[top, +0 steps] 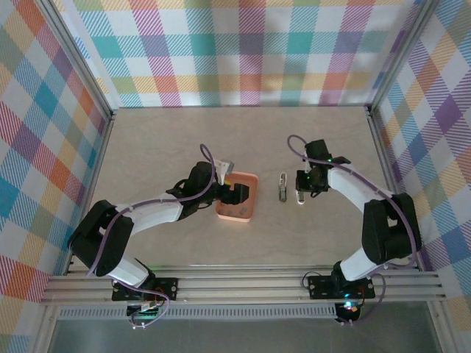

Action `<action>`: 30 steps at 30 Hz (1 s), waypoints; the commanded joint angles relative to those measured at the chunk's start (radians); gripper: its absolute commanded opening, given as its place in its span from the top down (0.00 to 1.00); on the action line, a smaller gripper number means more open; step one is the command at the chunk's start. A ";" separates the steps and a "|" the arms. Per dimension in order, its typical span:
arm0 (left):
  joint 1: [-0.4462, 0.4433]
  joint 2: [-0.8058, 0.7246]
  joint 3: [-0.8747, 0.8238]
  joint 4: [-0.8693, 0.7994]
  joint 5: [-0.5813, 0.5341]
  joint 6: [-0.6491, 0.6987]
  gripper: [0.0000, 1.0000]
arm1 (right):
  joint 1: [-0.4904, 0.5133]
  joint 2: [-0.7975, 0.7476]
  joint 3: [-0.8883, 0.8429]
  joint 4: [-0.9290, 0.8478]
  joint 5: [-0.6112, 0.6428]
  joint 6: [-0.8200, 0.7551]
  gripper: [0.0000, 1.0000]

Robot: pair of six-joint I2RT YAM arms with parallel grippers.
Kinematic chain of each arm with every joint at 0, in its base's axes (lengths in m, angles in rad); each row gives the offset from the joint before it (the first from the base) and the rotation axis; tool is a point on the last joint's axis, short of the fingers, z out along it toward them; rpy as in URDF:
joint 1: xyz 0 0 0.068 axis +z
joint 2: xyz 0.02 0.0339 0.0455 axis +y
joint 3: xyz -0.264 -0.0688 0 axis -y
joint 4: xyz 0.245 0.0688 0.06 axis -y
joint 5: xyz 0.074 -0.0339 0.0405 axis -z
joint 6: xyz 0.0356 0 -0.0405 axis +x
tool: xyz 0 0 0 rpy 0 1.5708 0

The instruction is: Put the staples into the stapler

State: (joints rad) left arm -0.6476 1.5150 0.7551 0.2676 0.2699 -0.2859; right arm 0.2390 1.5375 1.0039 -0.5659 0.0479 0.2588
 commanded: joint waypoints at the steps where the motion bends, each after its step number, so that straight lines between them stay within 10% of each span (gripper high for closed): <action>1: -0.014 -0.009 -0.001 0.009 0.011 0.024 0.10 | -0.061 -0.003 -0.022 0.007 -0.130 0.050 0.73; 30: -0.028 0.102 0.245 -0.159 0.058 0.092 0.12 | -0.086 0.050 -0.062 0.048 -0.195 0.053 0.75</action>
State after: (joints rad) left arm -0.6571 1.5913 0.9306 0.1627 0.3000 -0.2337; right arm 0.1535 1.6363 0.9524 -0.5385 -0.1020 0.3099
